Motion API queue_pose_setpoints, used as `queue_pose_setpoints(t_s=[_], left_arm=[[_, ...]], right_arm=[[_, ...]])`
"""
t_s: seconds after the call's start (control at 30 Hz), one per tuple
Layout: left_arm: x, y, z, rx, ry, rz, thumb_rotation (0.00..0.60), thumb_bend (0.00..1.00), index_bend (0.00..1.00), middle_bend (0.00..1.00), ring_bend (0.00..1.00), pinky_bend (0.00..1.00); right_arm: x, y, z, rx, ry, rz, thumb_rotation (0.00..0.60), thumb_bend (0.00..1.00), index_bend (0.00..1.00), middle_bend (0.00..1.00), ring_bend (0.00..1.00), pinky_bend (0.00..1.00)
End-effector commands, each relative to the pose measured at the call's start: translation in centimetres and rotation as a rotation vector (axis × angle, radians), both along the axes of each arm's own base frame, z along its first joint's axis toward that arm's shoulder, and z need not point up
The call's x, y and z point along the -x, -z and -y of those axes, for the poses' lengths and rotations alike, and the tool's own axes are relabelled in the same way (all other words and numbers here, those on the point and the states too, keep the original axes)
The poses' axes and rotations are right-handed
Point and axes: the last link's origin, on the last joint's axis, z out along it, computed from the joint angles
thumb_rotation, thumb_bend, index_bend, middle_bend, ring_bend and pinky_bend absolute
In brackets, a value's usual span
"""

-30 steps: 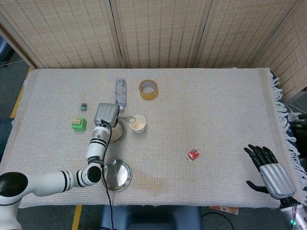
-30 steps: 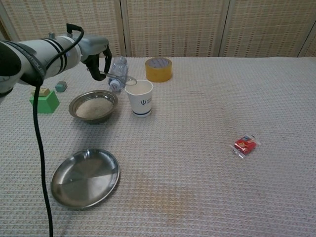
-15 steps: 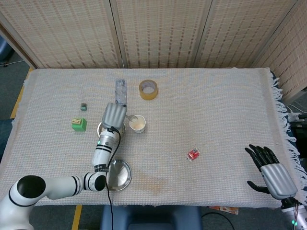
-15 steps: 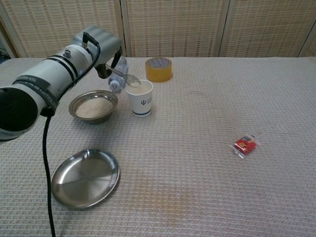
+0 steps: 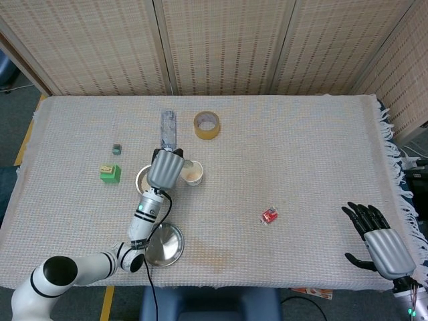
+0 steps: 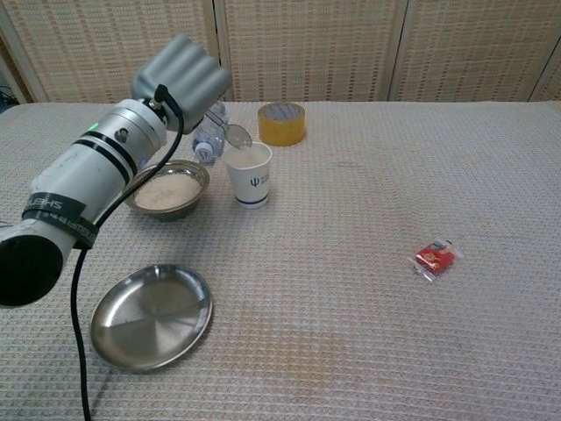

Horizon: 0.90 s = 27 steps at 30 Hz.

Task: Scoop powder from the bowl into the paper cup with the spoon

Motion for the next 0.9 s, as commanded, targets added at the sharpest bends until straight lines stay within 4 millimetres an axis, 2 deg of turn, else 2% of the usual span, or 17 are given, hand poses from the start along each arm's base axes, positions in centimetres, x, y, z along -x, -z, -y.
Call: queue_pose_setpoints(t_s=[0.03, 0.4, 0.53, 0.7, 0.9], left_arm=[[0.6, 0.6, 0.7, -0.016, 0.033, -0.028, 0.6, 0.39, 0.57, 1.0, 1.0, 1.0], [1.2, 1.2, 1.0, -0.078, 0.13, -0.104, 0.6, 0.39, 0.57, 1.0, 1.0, 1.0], [1.5, 1.1, 1.0, -0.073, 0.124, -0.072, 0.6, 0.39, 0.57, 1.0, 1.0, 1.0], [1.4, -0.5, 0.8, -0.059, 0.082, 0.039, 0.6, 0.39, 0.57, 1.0, 1.0, 1.0], [3.1, -4.2, 2.1, 0.161, -0.085, 0.277, 0.6, 0.39, 0.57, 1.0, 1.0, 1.0]], right_arm=[[0.0, 0.1, 0.0, 0.0, 0.002, -0.006, 0.6, 0.09, 0.0, 0.0, 0.0, 0.0], [-0.2, 0.1, -0.4, -0.011, -0.007, -0.002, 0.6, 0.09, 0.0, 0.0, 0.0, 0.0], [-0.2, 0.1, -0.4, -0.01, -0.006, -0.001, 0.6, 0.09, 0.0, 0.0, 0.0, 0.0], [-0.2, 0.0, -0.3, -0.01, -0.004, -0.001, 0.6, 0.09, 0.0, 0.0, 0.0, 0.0], [-0.1, 0.1, -0.3, -0.023, -0.004, -0.001, 0.6, 0.09, 0.0, 0.0, 0.0, 0.0]])
